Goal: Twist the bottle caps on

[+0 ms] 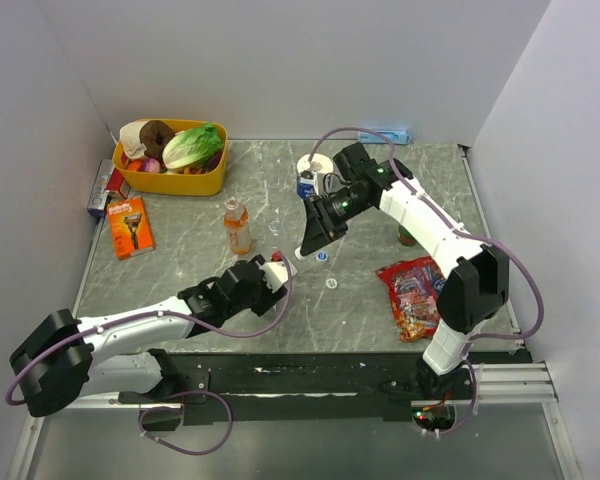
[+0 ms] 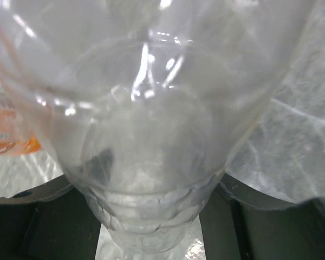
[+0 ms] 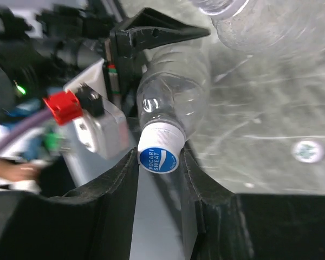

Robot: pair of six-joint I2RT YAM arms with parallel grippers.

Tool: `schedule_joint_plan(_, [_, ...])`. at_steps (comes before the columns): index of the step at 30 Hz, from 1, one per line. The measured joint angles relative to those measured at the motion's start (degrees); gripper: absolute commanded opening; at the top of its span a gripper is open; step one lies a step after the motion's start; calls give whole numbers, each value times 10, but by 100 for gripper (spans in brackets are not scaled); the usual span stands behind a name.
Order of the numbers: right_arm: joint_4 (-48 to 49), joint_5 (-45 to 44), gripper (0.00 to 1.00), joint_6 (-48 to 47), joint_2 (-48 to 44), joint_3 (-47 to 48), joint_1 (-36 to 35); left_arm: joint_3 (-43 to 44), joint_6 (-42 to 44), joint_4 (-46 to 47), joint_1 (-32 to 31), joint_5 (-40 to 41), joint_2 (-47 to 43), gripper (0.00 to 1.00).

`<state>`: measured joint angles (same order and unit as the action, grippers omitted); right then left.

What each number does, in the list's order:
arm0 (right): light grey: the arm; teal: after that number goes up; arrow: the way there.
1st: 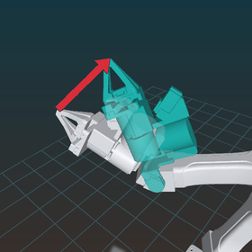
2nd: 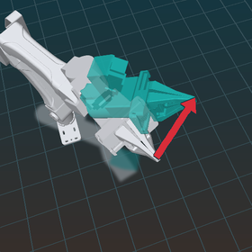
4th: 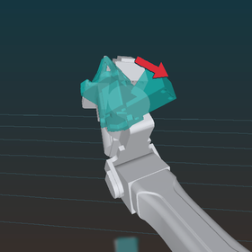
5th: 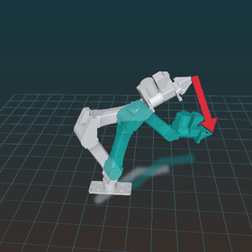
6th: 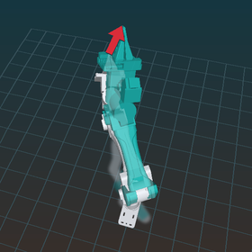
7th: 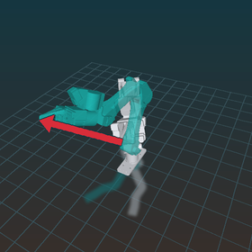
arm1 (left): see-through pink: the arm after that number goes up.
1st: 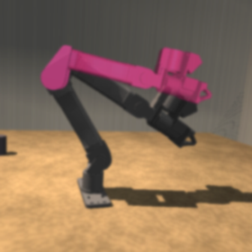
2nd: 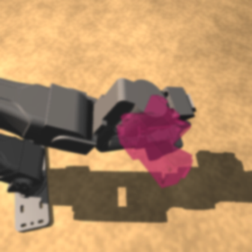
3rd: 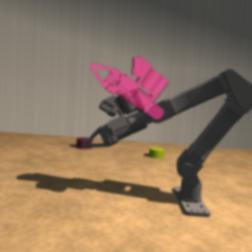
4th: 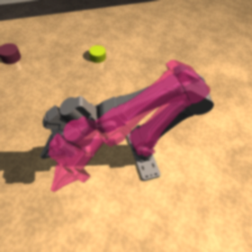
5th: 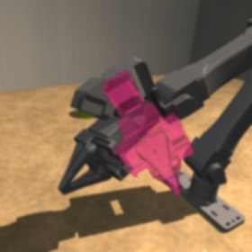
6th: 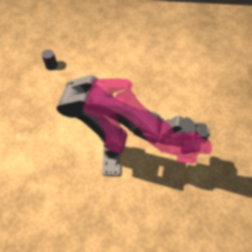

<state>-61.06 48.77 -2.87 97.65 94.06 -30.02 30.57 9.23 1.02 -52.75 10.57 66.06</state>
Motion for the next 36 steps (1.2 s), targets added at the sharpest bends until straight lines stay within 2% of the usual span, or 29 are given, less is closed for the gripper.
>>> schedule_joint_plan(2, [-1, 20, 53, 25, 12, 5, 7, 0, 0, -2, 0, 9, 0, 1])
schedule_joint_plan(3, [-8, 32, 59, 33, 23, 19, 14, 2, -3, 1, 0, 11, 0, 1])
schedule_joint_plan(5, [-24, 65, 68, 31, 40, 56, 30, 7, -12, 11, 2, 11, 0, 1])
schedule_joint_plan(7, [-43, 83, 73, 12, 48, 96, 46, 10, -16, 21, 7, 5, -5, 1])
schedule_joint_plan(10, [-85, 97, 88, -86, 47, 176, 77, 10, -16, 24, 12, -34, -19, 1])
schedule_joint_plan(11, [-92, 99, 97, -129, 40, 191, 86, 9, -16, 26, 12, -54, -23, 1])
schedule_joint_plan(13, [-84, 100, 99, -204, 2, 172, 92, 6, -15, 26, 17, -104, -38, 1])
schedule_joint_plan(16, [-37, 87, 99, -279, -97, 57, 70, 3, -10, 28, 22, -174, -57, 1])
schedule_joint_plan(18, [-14, 68, 97, -334, -160, -7, 32, 2, -5, 28, 25, -213, -66, 1])
schedule_joint_plan(24, [63, 44, 89, -430, -225, -69, -48, 2, 23, 26, 30, -281, -70, 1])
schedule_joint_plan(30, [99, 40, 69, -438, -210, -81, -58, 2, 37, 26, 33, -302, -79, 1])
schedule_joint_plan(33, [101, 47, 56, -433, -204, -81, -61, 2, 35, 26, 37, -302, -80, 1])
schedule_joint_plan(34, [100, 50, 49, -431, -203, -81, -61, 2, 33, 26, 38, -302, -81, 1])
schedule_joint_plan(36, [100, 60, 39, -422, -201, -81, -62, 2, 31, 26, 39, -301, -81, 1])
